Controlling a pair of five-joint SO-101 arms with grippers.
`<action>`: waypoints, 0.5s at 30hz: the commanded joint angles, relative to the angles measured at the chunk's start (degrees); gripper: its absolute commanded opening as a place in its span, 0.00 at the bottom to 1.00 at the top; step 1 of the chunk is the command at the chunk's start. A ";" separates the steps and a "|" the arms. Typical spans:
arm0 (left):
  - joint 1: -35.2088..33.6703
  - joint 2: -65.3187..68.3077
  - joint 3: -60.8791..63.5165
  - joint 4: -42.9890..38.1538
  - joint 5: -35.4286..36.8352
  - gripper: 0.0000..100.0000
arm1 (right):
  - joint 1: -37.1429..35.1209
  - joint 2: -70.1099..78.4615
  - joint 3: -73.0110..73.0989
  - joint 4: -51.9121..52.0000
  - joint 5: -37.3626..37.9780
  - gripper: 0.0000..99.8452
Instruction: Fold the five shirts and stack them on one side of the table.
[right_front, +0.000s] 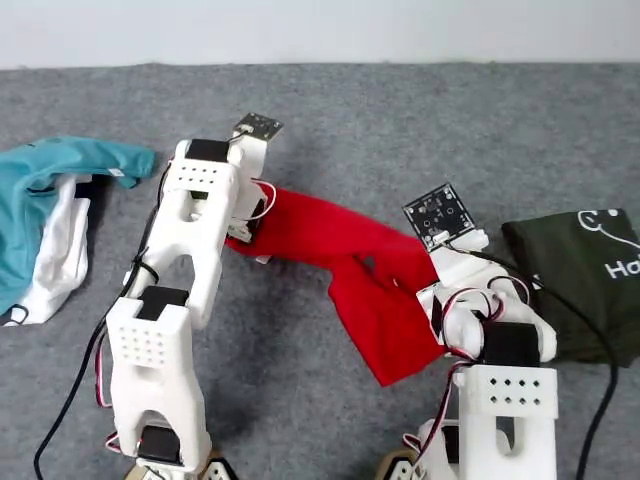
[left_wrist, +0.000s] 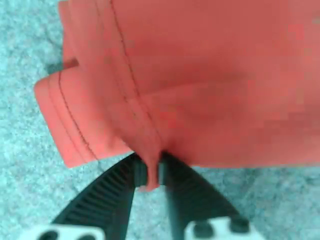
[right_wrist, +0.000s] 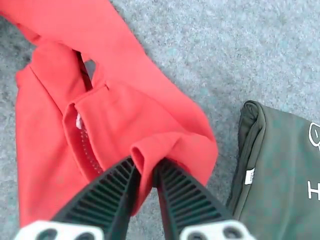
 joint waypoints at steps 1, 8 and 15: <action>0.35 -0.62 -1.98 0.35 0.44 0.01 | 0.40 -0.84 -0.35 0.48 0.53 0.01; 0.44 -0.70 -7.08 7.30 0.44 0.01 | 0.57 -1.01 -0.97 -1.54 0.35 0.01; -0.35 -3.34 -18.07 13.45 4.84 0.01 | 0.57 -1.01 -9.67 -7.78 -2.20 0.01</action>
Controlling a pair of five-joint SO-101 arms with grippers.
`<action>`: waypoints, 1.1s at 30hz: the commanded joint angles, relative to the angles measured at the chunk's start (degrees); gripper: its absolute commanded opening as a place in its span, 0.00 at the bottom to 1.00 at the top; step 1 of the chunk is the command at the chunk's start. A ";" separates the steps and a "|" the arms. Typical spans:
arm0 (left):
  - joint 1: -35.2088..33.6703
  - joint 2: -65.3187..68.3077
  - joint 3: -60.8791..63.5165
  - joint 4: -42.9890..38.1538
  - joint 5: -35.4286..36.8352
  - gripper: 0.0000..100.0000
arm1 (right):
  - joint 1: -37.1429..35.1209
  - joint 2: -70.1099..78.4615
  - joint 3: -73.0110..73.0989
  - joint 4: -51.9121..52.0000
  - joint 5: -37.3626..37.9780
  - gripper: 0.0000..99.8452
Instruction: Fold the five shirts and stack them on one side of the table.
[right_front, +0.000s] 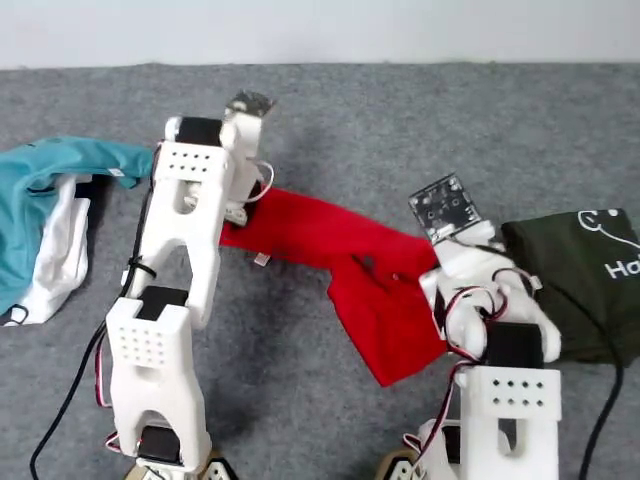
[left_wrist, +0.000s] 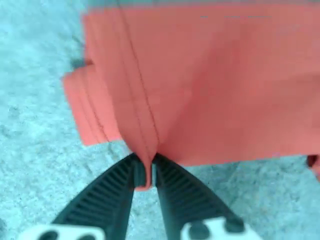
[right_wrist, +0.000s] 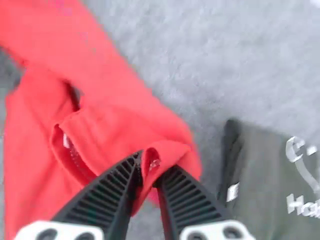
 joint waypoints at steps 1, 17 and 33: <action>-0.26 -4.75 -3.56 1.93 1.41 0.01 | 0.40 -0.92 -8.88 -2.33 -2.46 0.01; -0.79 -41.41 -3.47 1.85 1.85 0.01 | 0.40 -0.57 -51.96 6.11 -4.22 0.01; -0.79 -73.58 -3.82 1.76 1.93 0.01 | 5.93 -1.01 -75.60 11.74 -4.40 0.01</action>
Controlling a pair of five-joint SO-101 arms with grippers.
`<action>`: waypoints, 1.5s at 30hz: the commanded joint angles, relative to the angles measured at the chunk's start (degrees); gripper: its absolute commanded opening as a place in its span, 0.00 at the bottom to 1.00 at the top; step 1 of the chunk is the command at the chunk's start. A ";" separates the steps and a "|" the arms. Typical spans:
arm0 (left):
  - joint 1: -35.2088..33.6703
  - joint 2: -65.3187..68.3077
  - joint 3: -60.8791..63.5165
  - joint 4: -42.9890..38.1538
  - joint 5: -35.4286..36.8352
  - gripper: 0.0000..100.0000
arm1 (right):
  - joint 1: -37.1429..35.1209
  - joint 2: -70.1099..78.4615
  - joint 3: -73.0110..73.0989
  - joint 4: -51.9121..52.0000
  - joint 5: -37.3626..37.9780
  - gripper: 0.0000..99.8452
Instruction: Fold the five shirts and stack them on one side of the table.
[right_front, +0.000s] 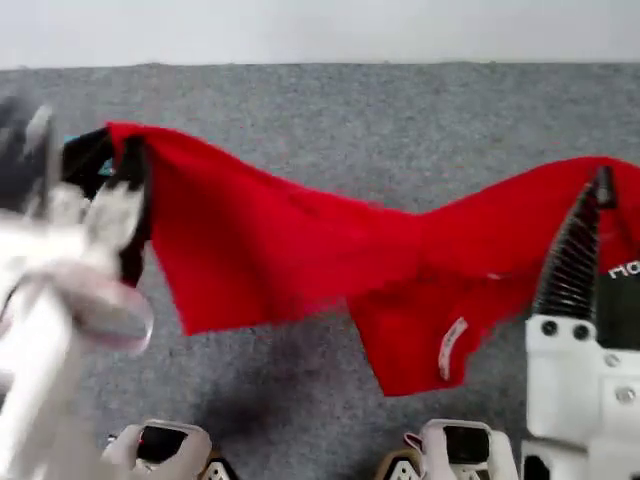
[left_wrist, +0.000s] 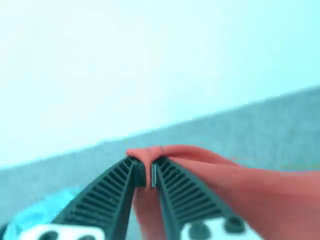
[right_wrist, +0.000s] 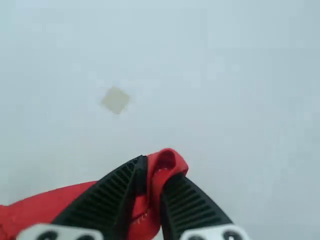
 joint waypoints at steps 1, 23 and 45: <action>-0.62 -6.07 -1.45 0.44 0.62 0.01 | 4.88 0.40 -3.25 0.13 -1.32 0.01; -0.53 -3.25 13.32 -7.47 0.53 0.01 | -1.10 10.07 17.85 1.98 -2.99 0.01; -7.30 38.95 26.24 -45.19 0.53 0.01 | -8.13 68.97 0.44 -32.40 -2.29 0.01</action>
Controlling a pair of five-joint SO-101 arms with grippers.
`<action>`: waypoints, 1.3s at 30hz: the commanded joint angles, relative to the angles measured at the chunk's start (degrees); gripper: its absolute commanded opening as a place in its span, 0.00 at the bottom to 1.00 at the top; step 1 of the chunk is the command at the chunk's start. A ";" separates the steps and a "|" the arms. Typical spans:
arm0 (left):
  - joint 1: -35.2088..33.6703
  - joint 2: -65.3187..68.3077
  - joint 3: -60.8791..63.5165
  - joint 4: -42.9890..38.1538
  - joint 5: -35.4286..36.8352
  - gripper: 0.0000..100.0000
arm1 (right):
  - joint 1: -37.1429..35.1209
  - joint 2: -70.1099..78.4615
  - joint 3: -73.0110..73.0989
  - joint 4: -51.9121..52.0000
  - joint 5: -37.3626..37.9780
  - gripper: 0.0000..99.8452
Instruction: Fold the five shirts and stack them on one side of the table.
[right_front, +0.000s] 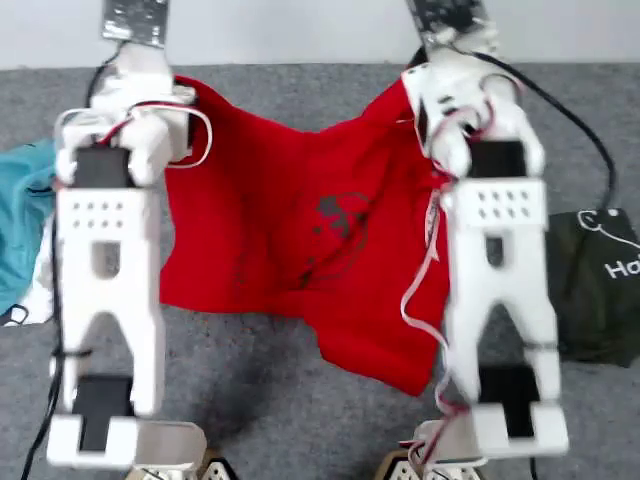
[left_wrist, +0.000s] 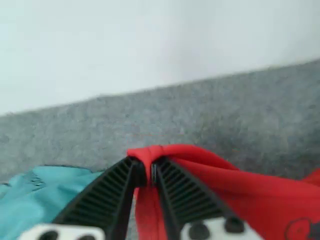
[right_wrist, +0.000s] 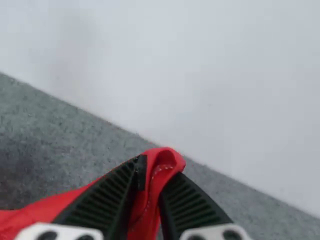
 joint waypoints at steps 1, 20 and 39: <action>-0.26 7.30 -0.48 -5.80 0.44 0.01 | -0.13 10.86 -10.81 -0.66 0.35 0.01; -8.09 16.35 -13.32 16.18 -11.43 0.01 | 0.04 22.11 -36.66 60.62 0.00 0.01; -7.65 16.35 -4.53 33.32 -21.36 0.01 | 0.66 -16.13 25.14 55.25 2.99 0.01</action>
